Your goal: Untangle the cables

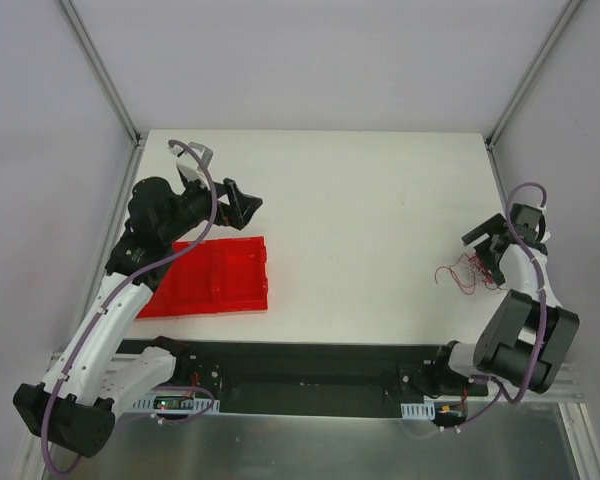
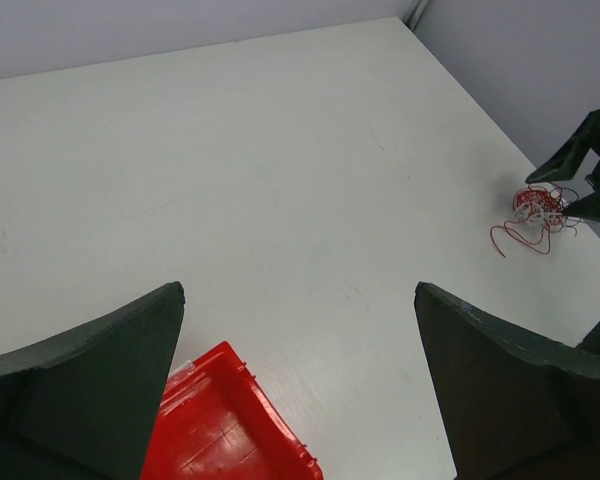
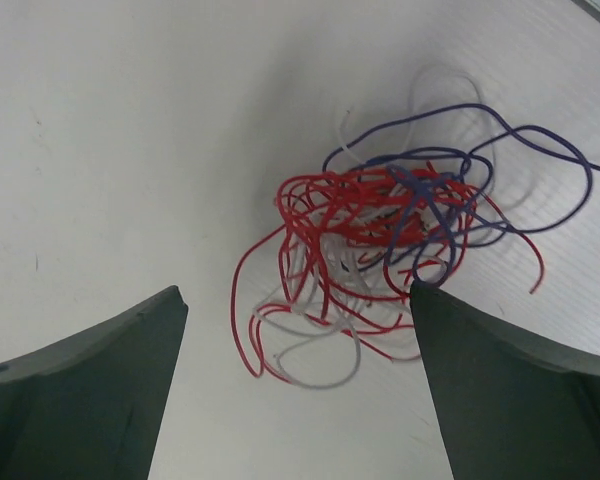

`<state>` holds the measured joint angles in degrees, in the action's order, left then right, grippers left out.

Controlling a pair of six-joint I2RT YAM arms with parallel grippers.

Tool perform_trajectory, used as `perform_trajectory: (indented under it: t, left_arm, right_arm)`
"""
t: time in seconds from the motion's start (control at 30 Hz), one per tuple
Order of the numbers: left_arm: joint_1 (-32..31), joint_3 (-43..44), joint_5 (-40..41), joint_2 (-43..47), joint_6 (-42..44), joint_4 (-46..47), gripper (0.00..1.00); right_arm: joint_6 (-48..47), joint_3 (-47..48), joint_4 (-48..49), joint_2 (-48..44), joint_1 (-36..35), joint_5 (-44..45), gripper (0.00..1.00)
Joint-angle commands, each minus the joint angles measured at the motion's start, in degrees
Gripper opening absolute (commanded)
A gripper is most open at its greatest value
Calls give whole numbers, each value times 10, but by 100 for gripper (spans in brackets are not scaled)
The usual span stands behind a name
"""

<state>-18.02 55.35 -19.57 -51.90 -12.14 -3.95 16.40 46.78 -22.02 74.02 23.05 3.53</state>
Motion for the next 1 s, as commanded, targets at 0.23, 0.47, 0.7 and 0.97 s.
perform_trajectory:
  t: [0.23,0.47,0.7,0.97]
  left_arm:
    - [-20,13,-67,-36,-17,11,97]
    - [-22,15,-74,-58,-27,10,91]
    - [-23,20,-97,-89,-43,11,79]
    - [-32,39,-170,-166,-68,9,63]
  right_arm:
    - [-21,53,-15,129,-85,22,80]
    - [-15,-3,0,62,-250,-51,75]
    - [-2,-29,14,11,-373,-199,75]
    - [-38,13,-57,-64,-448,-151,77]
